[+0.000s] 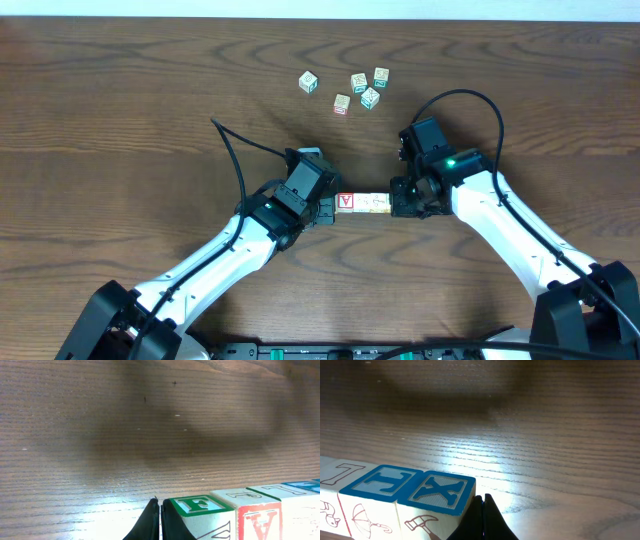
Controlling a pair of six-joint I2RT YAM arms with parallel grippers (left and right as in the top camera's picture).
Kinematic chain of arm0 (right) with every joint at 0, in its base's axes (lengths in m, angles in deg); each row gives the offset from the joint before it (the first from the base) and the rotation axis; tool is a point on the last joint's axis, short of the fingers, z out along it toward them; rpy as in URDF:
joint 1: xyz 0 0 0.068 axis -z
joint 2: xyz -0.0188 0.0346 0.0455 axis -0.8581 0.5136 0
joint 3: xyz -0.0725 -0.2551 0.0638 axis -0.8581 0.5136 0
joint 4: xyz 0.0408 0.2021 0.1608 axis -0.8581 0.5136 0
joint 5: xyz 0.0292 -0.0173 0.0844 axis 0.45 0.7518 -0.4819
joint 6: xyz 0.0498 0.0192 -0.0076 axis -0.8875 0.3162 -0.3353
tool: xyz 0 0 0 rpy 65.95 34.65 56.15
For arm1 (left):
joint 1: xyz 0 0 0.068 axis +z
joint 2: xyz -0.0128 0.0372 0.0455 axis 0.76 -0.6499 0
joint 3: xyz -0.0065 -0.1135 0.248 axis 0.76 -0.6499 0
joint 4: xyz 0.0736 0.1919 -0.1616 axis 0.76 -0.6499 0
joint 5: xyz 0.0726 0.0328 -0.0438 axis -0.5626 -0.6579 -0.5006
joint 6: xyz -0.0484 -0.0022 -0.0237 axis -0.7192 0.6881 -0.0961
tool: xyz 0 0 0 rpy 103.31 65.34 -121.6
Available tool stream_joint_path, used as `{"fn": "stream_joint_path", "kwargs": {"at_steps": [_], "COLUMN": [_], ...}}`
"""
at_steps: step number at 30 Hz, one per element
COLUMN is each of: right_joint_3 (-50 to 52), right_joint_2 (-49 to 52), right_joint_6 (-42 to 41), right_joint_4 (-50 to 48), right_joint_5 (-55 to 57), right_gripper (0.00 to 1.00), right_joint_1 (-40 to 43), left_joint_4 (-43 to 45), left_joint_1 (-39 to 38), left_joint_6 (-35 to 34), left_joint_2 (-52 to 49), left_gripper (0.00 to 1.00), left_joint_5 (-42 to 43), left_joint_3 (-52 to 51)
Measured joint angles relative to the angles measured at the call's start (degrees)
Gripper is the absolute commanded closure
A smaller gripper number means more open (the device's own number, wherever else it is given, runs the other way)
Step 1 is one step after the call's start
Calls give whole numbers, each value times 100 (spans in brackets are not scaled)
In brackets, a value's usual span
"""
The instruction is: Lift 5 blocks
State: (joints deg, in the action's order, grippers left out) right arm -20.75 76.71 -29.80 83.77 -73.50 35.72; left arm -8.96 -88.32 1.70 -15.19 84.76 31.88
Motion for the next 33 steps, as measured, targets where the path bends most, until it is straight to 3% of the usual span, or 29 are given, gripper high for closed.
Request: {"fn": "stream_joint_path", "kwargs": {"at_steps": [33], "right_joint_3": [-227], "right_joint_2": [-378], "right_joint_6": [44], "right_joint_4": [280], "right_joint_5": [26], "right_gripper": [99], "right_joint_1": [0], "left_joint_4": [-24], "left_joint_1": [0], "left_joint_6": [0], "left_joint_2": [463], "left_gripper": [92], "left_joint_5": [-70], "left_joint_3": [0]}}
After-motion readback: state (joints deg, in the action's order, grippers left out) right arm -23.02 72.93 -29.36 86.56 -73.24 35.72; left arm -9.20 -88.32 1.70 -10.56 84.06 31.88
